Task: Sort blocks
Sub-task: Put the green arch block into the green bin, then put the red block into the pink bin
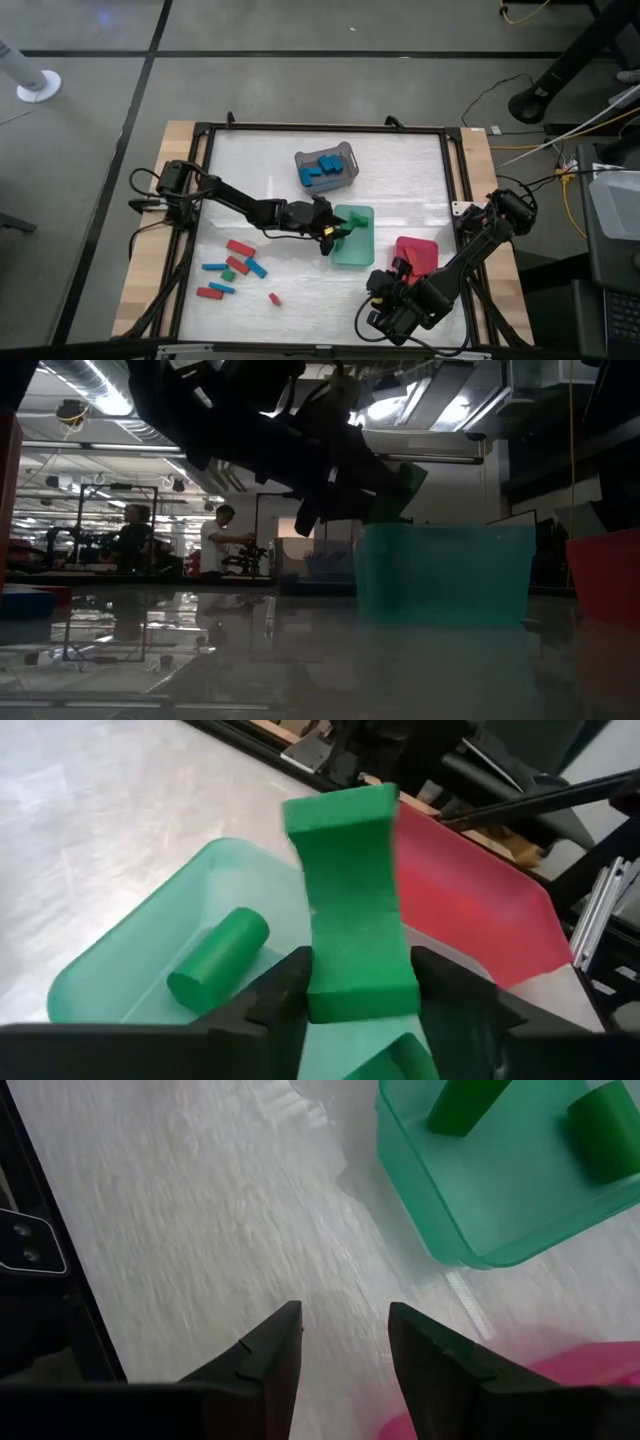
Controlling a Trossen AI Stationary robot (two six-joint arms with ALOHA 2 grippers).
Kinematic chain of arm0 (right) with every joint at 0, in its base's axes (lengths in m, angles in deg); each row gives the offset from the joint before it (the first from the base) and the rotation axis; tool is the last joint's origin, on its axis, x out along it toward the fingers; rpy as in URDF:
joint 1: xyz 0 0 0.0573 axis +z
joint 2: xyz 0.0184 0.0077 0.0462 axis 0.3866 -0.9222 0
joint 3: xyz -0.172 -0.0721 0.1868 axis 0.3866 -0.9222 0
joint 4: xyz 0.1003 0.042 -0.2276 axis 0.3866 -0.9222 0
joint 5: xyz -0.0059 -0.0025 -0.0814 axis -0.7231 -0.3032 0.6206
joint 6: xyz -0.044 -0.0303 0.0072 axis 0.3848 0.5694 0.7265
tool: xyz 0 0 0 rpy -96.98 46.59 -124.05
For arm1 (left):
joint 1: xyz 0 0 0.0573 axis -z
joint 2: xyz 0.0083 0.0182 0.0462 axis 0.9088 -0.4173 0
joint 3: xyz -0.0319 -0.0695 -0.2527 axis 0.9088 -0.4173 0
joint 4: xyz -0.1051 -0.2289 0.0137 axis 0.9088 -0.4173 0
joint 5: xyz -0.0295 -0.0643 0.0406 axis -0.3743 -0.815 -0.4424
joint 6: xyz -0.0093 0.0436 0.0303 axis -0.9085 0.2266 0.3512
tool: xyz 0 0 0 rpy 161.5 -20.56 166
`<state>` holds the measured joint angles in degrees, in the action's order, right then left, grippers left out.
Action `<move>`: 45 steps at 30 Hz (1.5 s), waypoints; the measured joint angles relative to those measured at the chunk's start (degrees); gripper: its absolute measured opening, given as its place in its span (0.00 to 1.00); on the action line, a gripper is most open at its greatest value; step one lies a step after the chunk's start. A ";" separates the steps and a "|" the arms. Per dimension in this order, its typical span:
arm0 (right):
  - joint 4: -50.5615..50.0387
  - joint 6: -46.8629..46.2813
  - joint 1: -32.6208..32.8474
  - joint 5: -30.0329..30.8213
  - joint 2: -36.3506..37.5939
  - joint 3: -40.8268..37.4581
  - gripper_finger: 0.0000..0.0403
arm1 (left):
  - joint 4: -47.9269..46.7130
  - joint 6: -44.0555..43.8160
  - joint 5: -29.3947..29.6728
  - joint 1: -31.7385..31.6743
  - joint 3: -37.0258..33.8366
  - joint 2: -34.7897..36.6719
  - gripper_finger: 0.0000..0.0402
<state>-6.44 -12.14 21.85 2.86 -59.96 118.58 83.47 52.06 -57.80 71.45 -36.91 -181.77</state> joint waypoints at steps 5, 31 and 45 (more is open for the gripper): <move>0.00 0.00 0.00 -0.03 0.00 0.00 0.38 | -0.05 -1.41 0.02 -0.27 0.00 0.24 0.52; 2.90 1.52 0.00 1.42 0.00 0.00 0.38 | -76.44 5.31 -19.62 12.64 0.04 32.32 0.54; 3.76 1.53 0.00 1.60 0.00 0.00 0.38 | -90.33 6.16 -0.53 24.03 -5.17 31.23 0.54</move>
<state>-2.68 -10.61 21.85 4.46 -59.96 118.58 -6.86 58.22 -58.33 95.49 -42.08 -150.53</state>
